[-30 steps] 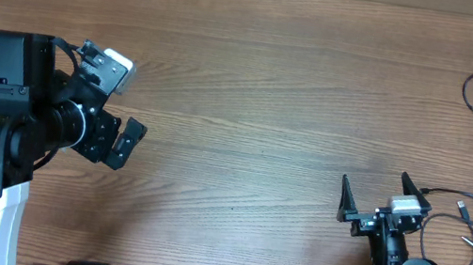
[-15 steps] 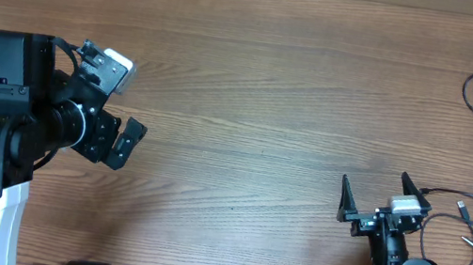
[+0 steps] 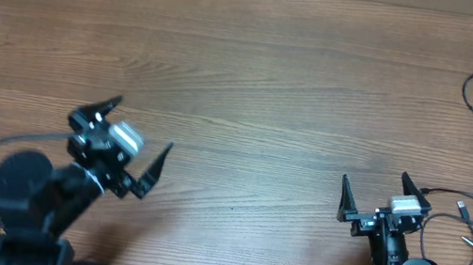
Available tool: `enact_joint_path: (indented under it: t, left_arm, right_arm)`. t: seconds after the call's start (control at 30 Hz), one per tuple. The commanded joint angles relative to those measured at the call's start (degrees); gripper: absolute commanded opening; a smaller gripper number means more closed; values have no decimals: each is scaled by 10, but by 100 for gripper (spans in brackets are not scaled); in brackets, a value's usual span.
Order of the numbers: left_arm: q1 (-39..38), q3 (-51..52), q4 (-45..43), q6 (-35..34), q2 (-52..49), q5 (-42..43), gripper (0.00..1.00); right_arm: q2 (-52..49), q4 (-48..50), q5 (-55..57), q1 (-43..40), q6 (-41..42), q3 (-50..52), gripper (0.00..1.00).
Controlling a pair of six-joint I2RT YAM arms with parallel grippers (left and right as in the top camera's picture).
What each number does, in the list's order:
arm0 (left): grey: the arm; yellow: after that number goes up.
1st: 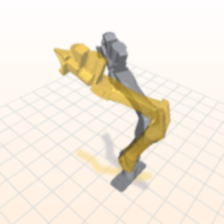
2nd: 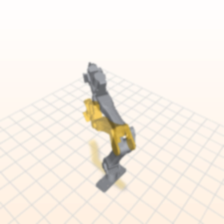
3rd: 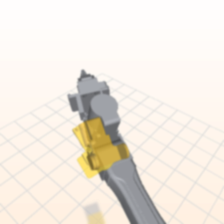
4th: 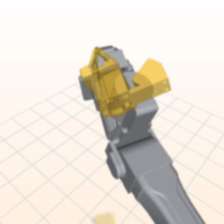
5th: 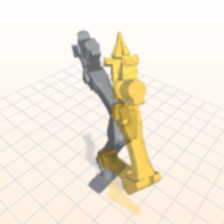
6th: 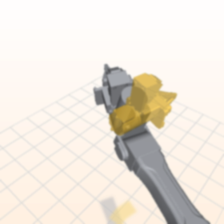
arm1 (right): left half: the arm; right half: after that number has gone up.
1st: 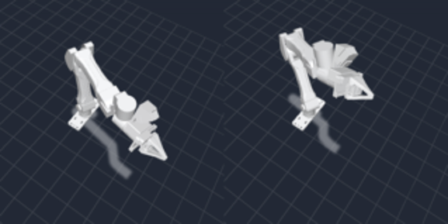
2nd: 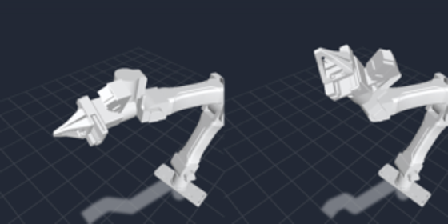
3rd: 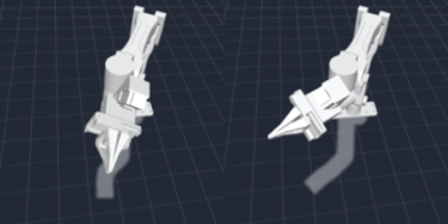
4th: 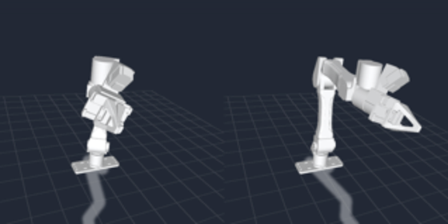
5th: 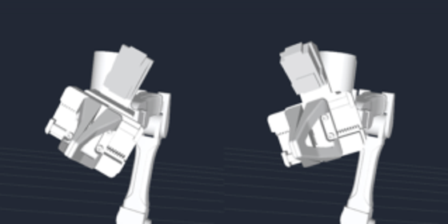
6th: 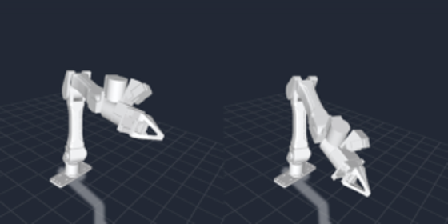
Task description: Untangle cables
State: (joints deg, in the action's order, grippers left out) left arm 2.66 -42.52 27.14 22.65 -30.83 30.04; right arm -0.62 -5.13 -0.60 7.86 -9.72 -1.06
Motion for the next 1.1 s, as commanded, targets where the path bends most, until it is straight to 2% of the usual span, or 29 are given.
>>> enact_joint_path:
  t: [0.0,0.07,0.3,0.37,0.53,0.6,0.7,0.77,0.8,0.97,1.07]
  left_arm:
    - [-1,141,-136,-76,85,50,100]
    - [-1,265,-277,-209,164,-3,100]
    - [-1,425,-448,-337,278,-82,100]
    - [-6,422,-406,-383,304,-150,100]
    - [-10,422,-383,-454,307,-271,100]
    - [-10,422,-362,-464,307,-296,100]
    - [-10,422,-230,-465,307,-344,100]
    - [-10,422,-226,-391,307,-323,100]
    - [-10,422,-225,-376,307,-318,100]
    - [-10,422,-225,-369,307,-321,100]
    - [-10,422,-225,-341,307,-321,100]
  right_arm:
    - [5,3,4,-2,-2,6,100]
    - [5,3,4,-2,-2,6,100]
    - [5,3,4,-2,-2,6,100]
    - [5,3,4,-2,-2,6,100]
    - [5,3,4,-2,-2,6,100]
    - [5,3,4,-2,-2,6,100]
    - [5,3,4,-2,-2,6,100]
    - [5,3,4,-2,-2,6,100]
    - [5,3,4,-2,-2,6,100]
    - [5,3,4,-2,-2,6,100]
    - [5,3,4,-2,-2,6,100]
